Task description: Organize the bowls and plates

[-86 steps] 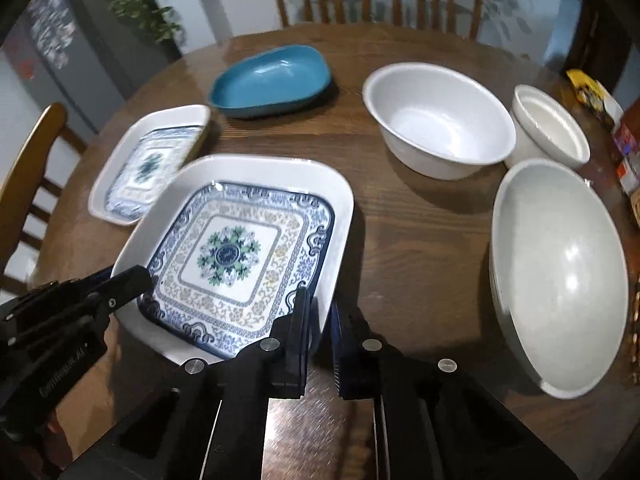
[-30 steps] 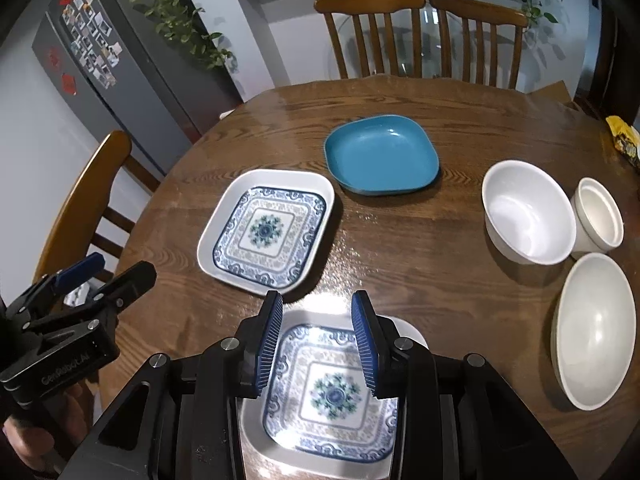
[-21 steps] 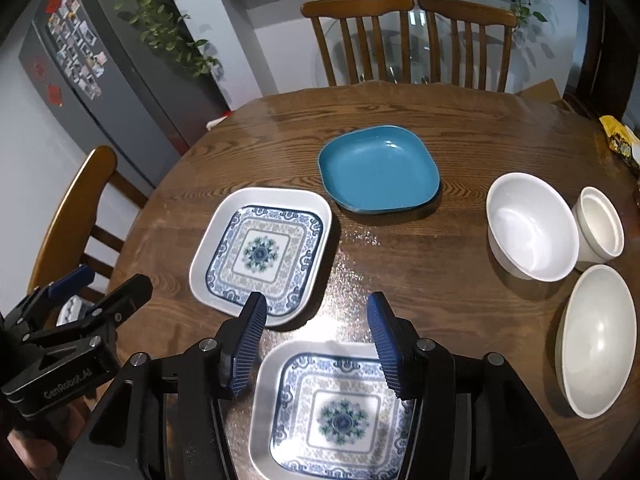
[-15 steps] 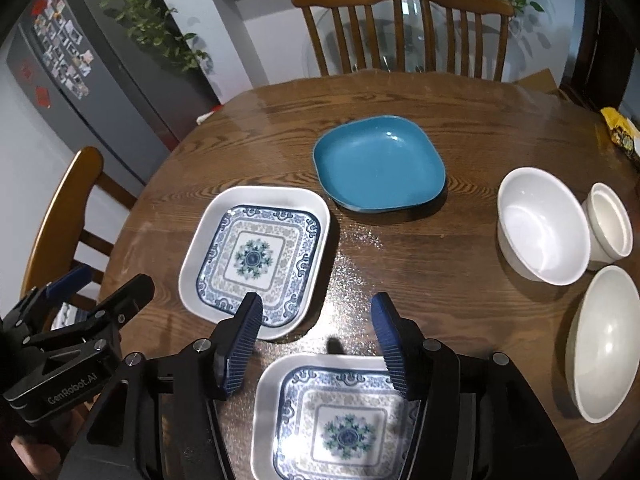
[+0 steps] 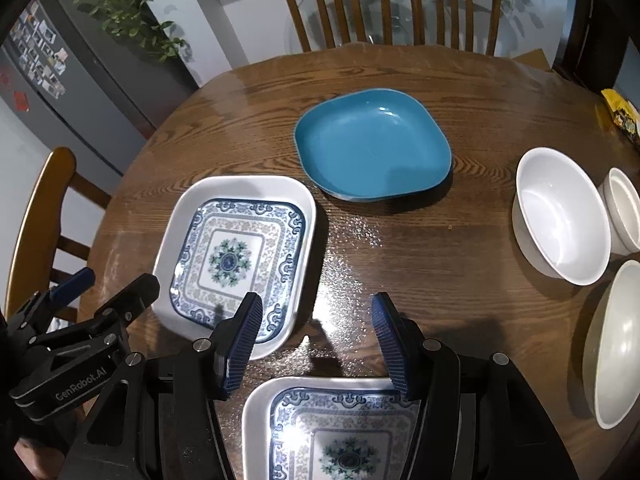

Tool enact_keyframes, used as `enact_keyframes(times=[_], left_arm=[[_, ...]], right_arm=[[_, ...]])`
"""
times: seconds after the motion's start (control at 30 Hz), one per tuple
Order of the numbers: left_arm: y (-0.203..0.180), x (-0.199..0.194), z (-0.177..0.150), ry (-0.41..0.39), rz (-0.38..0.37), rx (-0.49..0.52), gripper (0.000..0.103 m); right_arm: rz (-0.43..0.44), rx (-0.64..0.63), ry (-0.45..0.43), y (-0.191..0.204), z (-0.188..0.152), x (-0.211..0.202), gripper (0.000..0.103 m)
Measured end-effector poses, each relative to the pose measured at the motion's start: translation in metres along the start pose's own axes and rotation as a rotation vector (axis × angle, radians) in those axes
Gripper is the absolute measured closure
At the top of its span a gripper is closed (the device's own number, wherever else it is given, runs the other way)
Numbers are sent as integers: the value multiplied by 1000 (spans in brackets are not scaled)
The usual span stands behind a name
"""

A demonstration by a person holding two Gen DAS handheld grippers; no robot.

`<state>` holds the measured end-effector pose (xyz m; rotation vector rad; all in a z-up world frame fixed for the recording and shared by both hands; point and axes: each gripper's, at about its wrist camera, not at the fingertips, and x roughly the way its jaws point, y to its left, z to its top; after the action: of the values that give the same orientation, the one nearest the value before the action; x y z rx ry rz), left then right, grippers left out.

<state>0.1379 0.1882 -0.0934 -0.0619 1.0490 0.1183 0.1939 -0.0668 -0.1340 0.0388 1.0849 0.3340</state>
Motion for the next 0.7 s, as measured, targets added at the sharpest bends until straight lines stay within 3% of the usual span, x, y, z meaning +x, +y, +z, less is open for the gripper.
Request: enact_keyframes(times=[0.5,0.6,0.7], left_arm=[[9,27,0,38,-8,17,9],[11,32,-2,48,-17,10,15],[8,37,-3,55,-24,20,29]], right_arm=[[13,24,28,-2,0,23,46],[13,24,31,-2,-1,27,46],[6,7,32,2,-2,30,46]])
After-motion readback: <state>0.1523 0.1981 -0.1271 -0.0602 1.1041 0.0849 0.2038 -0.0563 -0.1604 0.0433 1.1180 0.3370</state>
